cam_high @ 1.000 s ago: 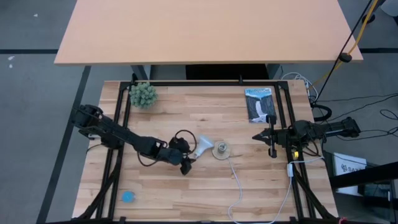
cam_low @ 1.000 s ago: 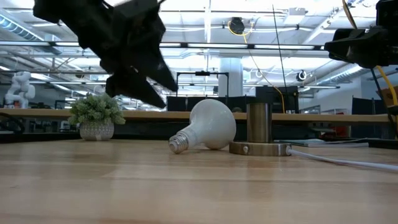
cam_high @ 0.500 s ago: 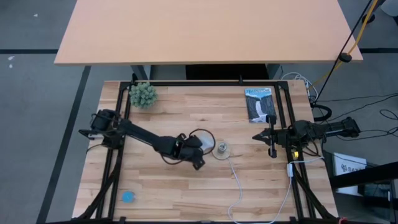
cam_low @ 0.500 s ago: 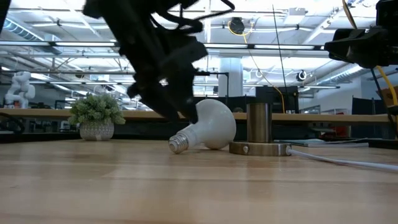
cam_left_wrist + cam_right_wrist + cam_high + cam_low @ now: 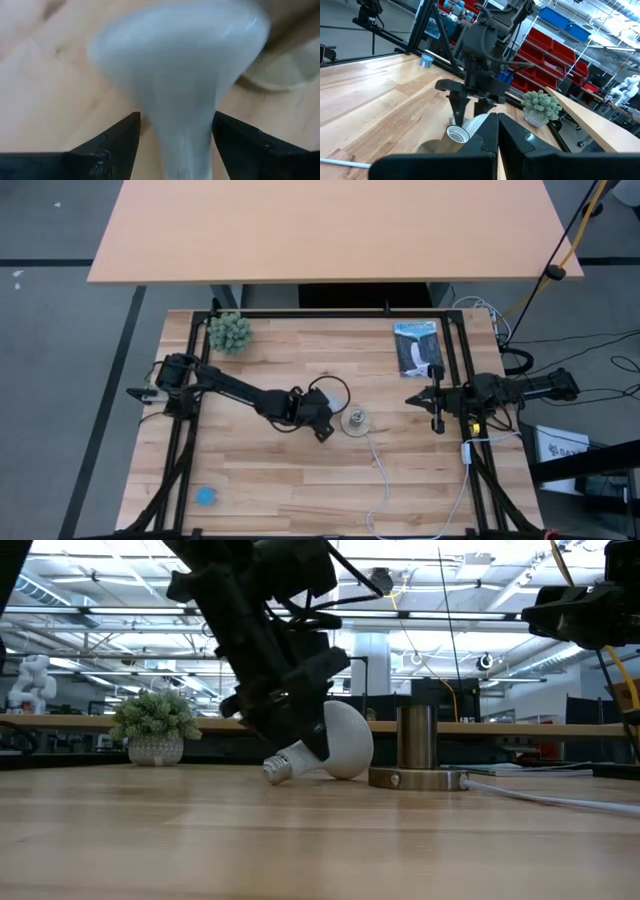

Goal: Screw lightbulb
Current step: Insert the white lightbulb into the desk lamp

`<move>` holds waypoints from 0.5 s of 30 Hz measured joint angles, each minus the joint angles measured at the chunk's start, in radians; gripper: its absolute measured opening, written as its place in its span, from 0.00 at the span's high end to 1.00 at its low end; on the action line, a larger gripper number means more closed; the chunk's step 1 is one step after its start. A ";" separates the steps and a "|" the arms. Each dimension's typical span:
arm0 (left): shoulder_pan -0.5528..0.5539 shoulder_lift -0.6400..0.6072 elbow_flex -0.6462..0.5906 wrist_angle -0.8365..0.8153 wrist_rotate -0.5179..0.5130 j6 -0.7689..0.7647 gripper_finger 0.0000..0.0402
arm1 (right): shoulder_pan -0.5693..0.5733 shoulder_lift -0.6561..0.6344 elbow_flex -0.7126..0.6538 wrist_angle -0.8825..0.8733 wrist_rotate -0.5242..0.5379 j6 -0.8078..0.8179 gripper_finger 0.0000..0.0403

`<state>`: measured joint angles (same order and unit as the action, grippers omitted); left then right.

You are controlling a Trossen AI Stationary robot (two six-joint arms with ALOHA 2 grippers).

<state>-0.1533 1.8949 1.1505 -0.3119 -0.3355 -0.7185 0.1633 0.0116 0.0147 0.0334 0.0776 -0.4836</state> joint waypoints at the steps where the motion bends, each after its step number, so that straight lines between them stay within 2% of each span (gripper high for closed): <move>1: 0.007 0.002 0.001 0.004 -0.001 0.031 0.39 | 0.000 0.000 0.000 0.000 0.000 0.000 1.00; 5: 0.032 0.013 0.000 -0.008 -0.008 0.223 0.43 | 0.000 0.000 0.000 0.000 0.000 0.000 1.00; 11: 0.081 0.013 -0.001 -0.013 -0.020 0.417 0.61 | 0.000 0.000 0.000 0.000 0.000 0.000 1.00; 15: 0.112 0.012 -0.001 0.019 -0.082 0.551 0.61 | 0.000 0.000 0.000 0.000 0.000 0.000 1.00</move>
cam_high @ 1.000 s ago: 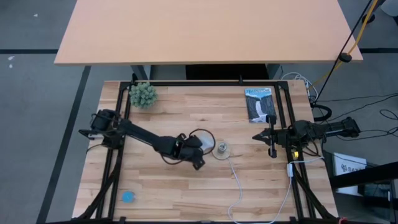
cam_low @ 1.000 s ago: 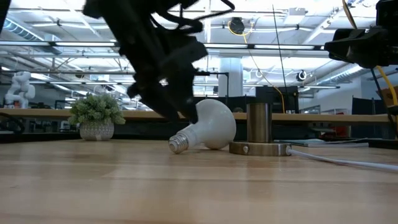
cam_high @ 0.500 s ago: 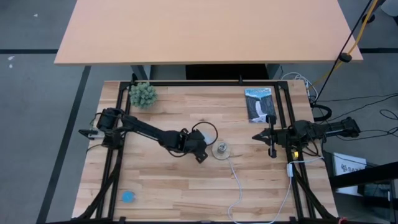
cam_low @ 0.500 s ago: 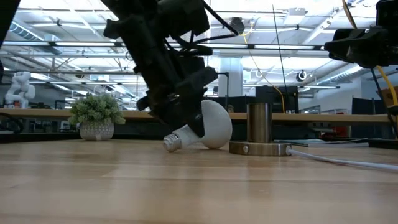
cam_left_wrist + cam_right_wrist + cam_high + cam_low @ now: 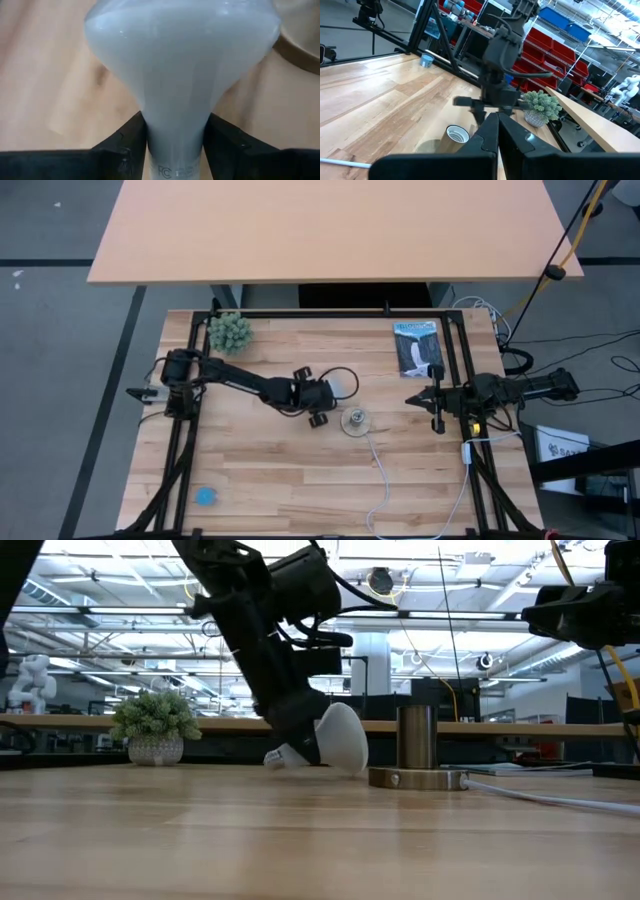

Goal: Screw lightbulb
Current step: Insert the white lightbulb into the desk lamp

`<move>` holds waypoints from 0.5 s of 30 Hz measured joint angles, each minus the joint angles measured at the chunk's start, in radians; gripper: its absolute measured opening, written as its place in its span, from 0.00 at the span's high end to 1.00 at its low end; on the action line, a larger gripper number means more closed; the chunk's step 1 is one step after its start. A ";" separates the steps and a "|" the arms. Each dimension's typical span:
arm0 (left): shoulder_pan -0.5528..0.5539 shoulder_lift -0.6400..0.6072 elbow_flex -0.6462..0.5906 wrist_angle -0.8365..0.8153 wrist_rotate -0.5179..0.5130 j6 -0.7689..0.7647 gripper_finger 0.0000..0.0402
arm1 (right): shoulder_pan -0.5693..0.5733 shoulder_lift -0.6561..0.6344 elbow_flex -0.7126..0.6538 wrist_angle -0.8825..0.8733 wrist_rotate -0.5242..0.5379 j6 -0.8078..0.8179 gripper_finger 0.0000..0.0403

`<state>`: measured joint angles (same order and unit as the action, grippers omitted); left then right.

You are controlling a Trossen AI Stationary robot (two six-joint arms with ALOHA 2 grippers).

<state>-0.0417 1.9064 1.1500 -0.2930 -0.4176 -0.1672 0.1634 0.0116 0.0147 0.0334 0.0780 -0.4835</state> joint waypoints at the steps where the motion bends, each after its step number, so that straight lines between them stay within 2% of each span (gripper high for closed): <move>1: 0.007 0.000 0.000 0.019 -0.016 0.027 0.61 | 0.000 0.000 0.000 0.000 0.000 0.000 1.00; 8: 0.023 -0.059 0.000 0.152 -0.038 0.018 0.61 | 0.000 0.000 0.000 0.000 0.000 0.000 1.00; 15: -0.026 -0.313 -0.001 0.154 -0.048 -0.026 0.61 | 0.000 0.000 0.000 0.000 0.000 0.000 1.00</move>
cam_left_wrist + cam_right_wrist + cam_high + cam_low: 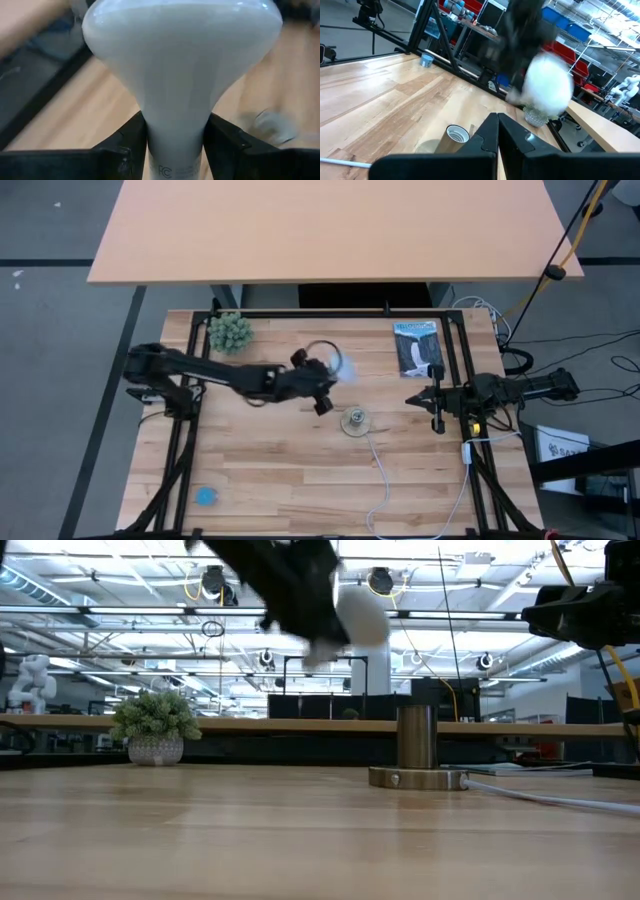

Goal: Screw lightbulb
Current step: Insert the white lightbulb into the desk lamp

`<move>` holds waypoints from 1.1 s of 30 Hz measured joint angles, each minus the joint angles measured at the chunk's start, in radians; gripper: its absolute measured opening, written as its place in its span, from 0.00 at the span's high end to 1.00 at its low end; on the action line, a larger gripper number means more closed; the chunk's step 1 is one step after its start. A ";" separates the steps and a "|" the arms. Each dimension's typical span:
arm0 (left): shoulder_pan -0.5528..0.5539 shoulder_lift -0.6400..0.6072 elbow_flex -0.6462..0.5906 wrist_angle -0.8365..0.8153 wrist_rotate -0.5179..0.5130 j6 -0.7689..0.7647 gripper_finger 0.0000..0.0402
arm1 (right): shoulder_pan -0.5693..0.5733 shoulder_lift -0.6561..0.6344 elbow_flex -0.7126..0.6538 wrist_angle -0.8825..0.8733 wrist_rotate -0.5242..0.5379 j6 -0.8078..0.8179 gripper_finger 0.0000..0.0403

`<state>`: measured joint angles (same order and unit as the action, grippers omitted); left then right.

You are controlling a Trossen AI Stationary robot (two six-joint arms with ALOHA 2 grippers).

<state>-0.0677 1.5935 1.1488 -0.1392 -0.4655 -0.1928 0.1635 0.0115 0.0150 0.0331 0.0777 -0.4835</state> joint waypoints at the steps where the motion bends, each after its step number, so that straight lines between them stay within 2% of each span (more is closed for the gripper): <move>1: -0.008 -0.041 0.000 0.001 -0.007 0.004 0.61 | 0.000 0.000 0.000 0.000 0.000 0.000 1.00; 7: -0.067 -0.207 -0.011 0.090 -0.021 0.101 0.61 | 0.000 0.000 0.000 0.000 0.000 0.000 1.00; 11: -0.101 -0.213 -0.074 0.215 0.072 0.136 0.61 | 0.000 0.000 0.000 0.000 0.000 0.000 1.00; 18: -0.112 -0.077 -0.347 0.793 0.187 0.062 0.61 | 0.000 0.000 0.000 0.000 0.000 0.000 1.00; 21: -0.088 0.009 -0.392 1.048 0.291 0.053 0.61 | 0.000 0.000 0.000 0.000 0.000 0.000 1.00; 23: -0.070 0.073 -0.391 1.155 0.364 0.093 0.61 | 0.000 0.000 0.000 0.000 0.000 0.000 1.00; 25: -0.057 0.138 -0.373 1.193 0.406 0.152 0.61 | 0.000 0.000 0.000 0.000 0.000 0.000 1.00; 28: -0.033 0.218 -0.334 1.198 0.412 0.192 0.61 | 0.000 0.000 0.000 0.000 0.000 0.000 1.00; 33: 0.013 0.260 -0.293 1.211 0.424 0.177 0.61 | 0.000 0.000 0.000 0.000 0.000 0.000 1.00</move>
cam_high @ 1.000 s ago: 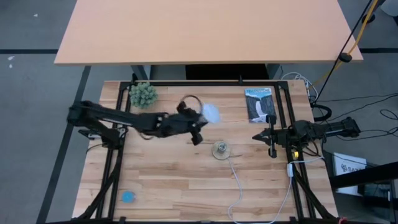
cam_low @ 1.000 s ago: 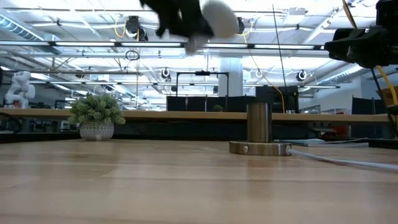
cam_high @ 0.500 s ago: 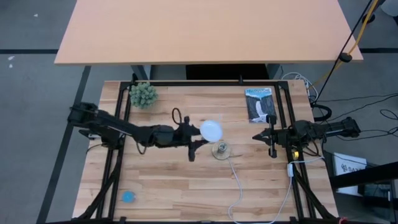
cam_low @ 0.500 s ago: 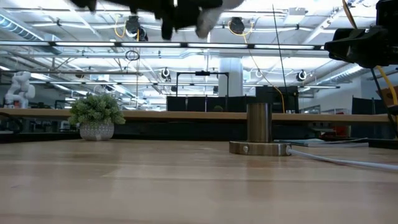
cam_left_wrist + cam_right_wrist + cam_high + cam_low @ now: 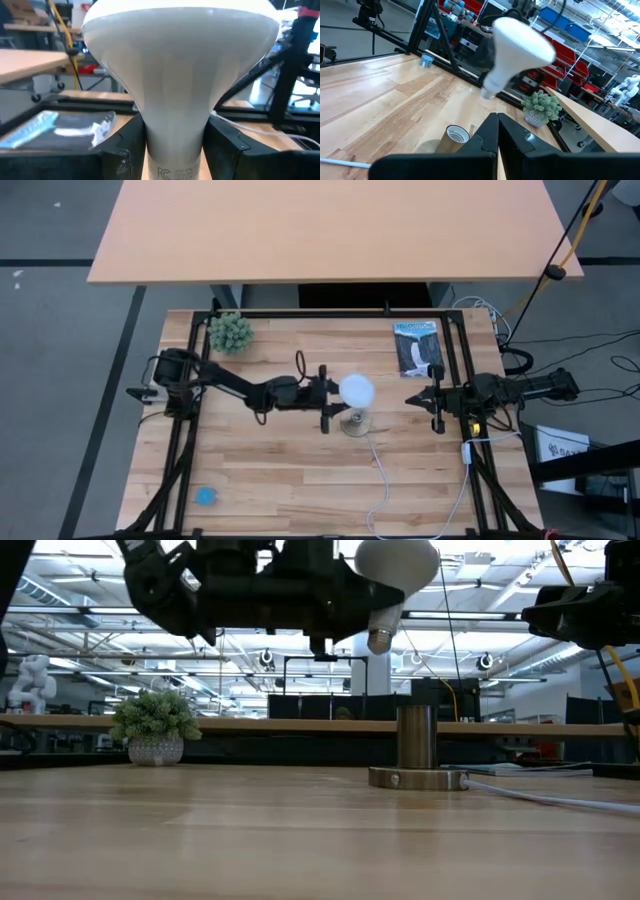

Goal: Screw lightbulb
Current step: Insert the white lightbulb into the desk lamp

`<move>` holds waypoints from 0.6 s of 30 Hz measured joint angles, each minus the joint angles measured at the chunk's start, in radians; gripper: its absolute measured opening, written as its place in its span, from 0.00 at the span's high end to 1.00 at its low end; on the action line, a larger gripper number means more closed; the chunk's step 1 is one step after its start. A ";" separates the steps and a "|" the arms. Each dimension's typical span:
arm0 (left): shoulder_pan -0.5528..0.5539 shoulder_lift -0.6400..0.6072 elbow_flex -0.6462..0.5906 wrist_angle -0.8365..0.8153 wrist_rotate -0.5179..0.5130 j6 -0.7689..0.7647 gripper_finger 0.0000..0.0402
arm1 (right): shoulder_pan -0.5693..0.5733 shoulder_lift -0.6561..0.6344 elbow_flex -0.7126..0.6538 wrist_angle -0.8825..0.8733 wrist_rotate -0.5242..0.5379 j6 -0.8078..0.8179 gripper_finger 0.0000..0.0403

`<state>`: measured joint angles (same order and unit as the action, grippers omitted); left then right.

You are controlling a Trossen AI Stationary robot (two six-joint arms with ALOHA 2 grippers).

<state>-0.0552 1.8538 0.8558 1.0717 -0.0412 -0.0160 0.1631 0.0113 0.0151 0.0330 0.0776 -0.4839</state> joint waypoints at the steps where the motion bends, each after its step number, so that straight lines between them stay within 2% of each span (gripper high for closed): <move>1: 0.008 0.000 0.002 0.001 0.012 0.014 0.61 | 0.000 0.000 0.000 0.000 0.000 0.000 1.00; 7: 0.024 0.000 0.003 -0.003 0.101 -0.015 0.61 | 0.000 0.000 0.000 0.000 0.000 0.000 1.00; 14: -0.011 -0.005 0.003 0.007 0.109 -0.057 0.61 | 0.000 0.000 0.000 0.000 0.000 0.000 1.00; 18: -0.023 -0.038 0.003 0.026 0.109 -0.025 0.61 | 0.000 0.000 0.000 0.000 0.000 0.000 1.00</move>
<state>-0.0784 1.8155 0.8585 1.0973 0.0677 -0.0408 0.1631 0.0116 0.0147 0.0330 0.0776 -0.4835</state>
